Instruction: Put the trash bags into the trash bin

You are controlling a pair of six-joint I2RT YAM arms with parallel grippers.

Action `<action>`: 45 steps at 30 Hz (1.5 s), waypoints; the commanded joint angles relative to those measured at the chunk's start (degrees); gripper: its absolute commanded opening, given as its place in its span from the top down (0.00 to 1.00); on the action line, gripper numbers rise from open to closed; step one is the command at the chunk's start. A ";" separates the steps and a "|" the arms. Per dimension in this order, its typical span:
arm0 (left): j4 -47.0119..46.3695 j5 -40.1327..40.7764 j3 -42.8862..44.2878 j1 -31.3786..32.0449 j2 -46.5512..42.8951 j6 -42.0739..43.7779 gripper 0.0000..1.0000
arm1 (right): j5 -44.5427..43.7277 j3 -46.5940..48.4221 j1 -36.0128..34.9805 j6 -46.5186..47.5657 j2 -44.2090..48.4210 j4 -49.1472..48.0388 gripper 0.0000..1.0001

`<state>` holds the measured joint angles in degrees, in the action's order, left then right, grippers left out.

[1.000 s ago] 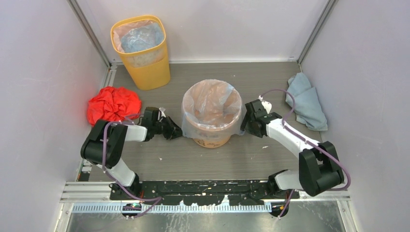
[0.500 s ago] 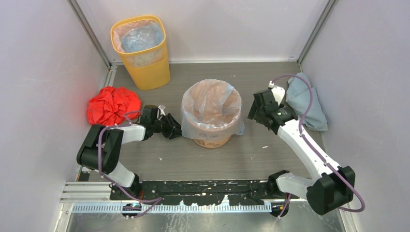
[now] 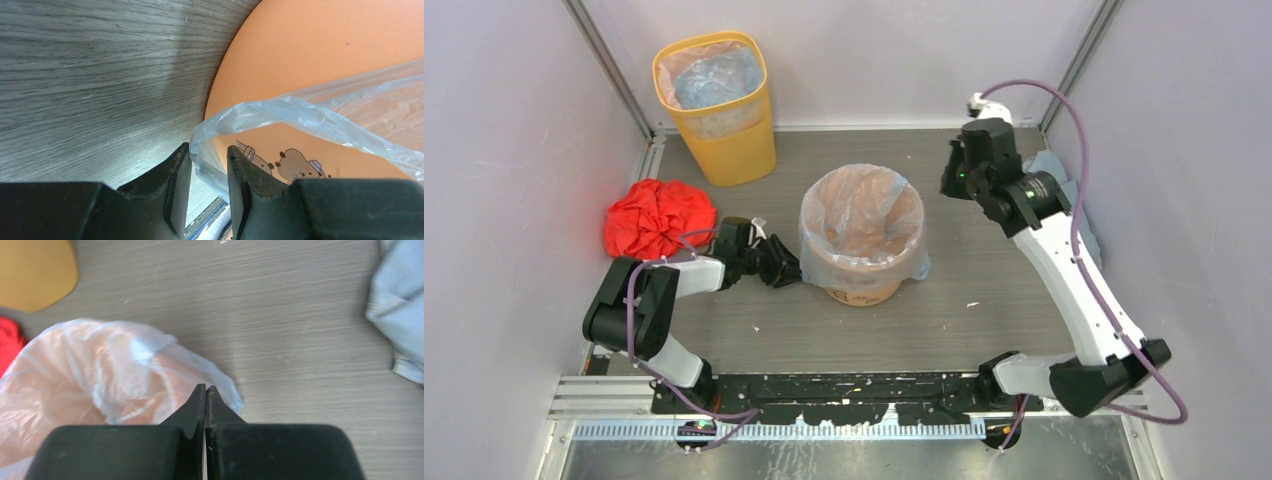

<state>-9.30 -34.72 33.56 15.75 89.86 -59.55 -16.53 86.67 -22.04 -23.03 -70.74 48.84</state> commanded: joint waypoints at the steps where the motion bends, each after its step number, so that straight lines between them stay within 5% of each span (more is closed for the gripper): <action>1: -0.59 -0.60 2.22 0.21 -1.07 0.36 0.67 | 5.73 7.32 -7.52 4.55 -5.86 3.44 0.99; 15: -0.54 -0.95 2.82 0.16 -1.25 0.05 0.67 | 10.61 10.14 -19.61 8.07 -19.40 4.92 0.99; 32: -2.30 -1.26 2.61 0.24 0.11 -0.66 0.68 | 13.85 -8.19 -21.32 6.80 -25.37 -11.03 0.99; 45: -6.23 -2.29 2.84 0.23 2.02 -2.80 0.69 | 14.87 -13.48 -21.64 5.95 -27.49 -13.13 0.99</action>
<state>-11.27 -35.20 34.72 15.75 91.48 -61.28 -2.26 74.15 -43.18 -16.60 -98.39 38.17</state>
